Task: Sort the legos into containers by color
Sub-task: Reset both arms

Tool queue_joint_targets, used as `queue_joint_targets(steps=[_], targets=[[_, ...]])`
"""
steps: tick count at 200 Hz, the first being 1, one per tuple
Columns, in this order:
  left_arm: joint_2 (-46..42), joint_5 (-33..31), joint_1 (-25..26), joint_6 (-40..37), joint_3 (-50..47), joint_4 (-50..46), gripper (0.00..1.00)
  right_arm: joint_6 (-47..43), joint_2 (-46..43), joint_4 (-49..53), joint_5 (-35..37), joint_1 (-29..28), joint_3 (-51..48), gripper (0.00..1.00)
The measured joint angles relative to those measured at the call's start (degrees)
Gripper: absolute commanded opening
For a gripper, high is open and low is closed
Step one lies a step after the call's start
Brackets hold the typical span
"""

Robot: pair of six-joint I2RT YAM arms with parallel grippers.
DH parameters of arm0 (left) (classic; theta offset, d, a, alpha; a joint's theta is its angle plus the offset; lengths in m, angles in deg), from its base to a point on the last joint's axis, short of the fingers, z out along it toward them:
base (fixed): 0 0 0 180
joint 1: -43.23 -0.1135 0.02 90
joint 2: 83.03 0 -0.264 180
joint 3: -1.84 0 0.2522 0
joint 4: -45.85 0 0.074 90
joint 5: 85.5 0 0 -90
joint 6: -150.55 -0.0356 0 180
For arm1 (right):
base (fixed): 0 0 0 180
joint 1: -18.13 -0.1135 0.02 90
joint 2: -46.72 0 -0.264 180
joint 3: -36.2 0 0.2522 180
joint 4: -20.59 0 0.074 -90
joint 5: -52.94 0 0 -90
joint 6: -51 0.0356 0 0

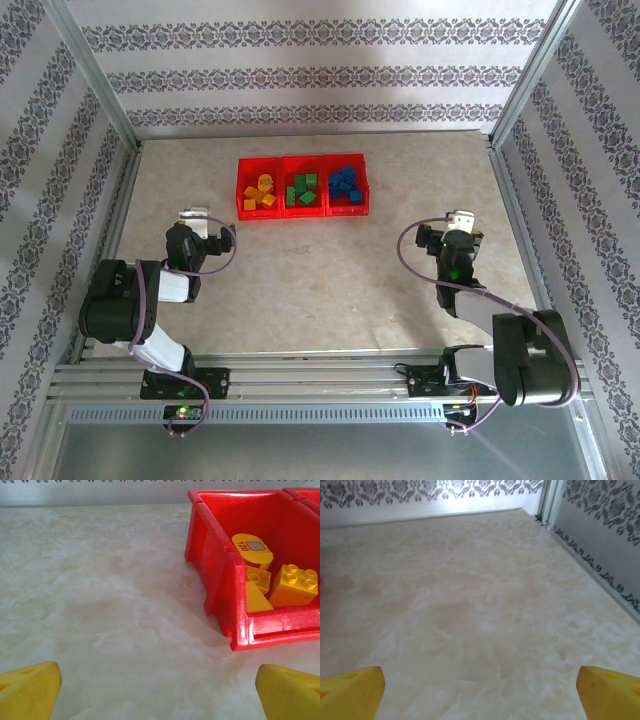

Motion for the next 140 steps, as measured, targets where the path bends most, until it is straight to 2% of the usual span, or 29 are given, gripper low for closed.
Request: queue_joint_targets(steps=[52,96,140], targets=[[0.0,0.0,0.0,0.0,0.0,-0.1,1.0,-2.6,4.6,-9.6,-3.9,0.4,-0.5,0.98],[0.0,0.0,0.0,0.0,0.0,-0.1,1.0,-3.8,14.0,-16.9,-6.9,0.7,-0.5,0.98],[0.0,0.0,0.0,0.0,0.0,-0.1,1.0,-4.0,15.5,-14.1,-10.4,1.7,3.5,0.98]])
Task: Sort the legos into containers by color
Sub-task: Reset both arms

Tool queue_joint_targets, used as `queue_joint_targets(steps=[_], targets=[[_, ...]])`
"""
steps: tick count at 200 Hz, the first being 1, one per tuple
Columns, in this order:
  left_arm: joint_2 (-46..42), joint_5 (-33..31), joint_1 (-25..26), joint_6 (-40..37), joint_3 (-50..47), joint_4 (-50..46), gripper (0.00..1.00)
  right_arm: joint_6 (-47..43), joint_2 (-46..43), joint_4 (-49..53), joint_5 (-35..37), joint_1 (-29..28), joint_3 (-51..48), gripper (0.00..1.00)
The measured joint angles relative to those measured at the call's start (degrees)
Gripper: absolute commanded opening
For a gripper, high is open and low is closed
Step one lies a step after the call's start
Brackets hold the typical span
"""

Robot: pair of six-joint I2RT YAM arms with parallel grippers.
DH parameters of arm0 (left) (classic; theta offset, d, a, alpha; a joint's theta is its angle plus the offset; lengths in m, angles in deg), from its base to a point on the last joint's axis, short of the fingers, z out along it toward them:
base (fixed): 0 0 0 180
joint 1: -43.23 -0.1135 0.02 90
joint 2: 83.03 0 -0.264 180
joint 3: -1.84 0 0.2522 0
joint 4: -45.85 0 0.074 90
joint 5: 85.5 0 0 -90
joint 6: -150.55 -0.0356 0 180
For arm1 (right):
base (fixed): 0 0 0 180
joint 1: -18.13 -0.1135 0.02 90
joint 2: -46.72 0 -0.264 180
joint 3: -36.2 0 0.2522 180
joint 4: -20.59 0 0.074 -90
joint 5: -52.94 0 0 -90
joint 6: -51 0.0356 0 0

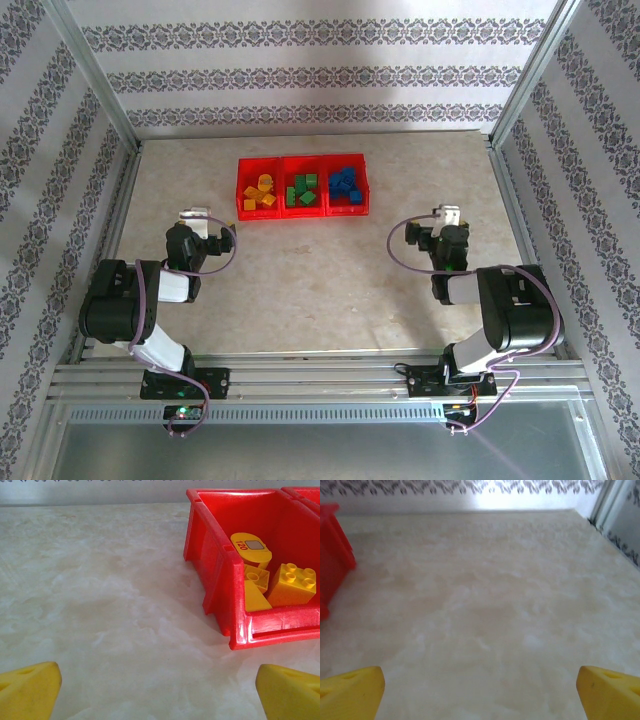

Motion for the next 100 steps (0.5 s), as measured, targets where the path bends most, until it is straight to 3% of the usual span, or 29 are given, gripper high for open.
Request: queue_joint_targets(steps=[100], targets=[[0.0,0.0,0.0,0.0,0.0,0.0,1.0,0.0,0.0,0.8,-3.9,0.6,1.1,0.98]])
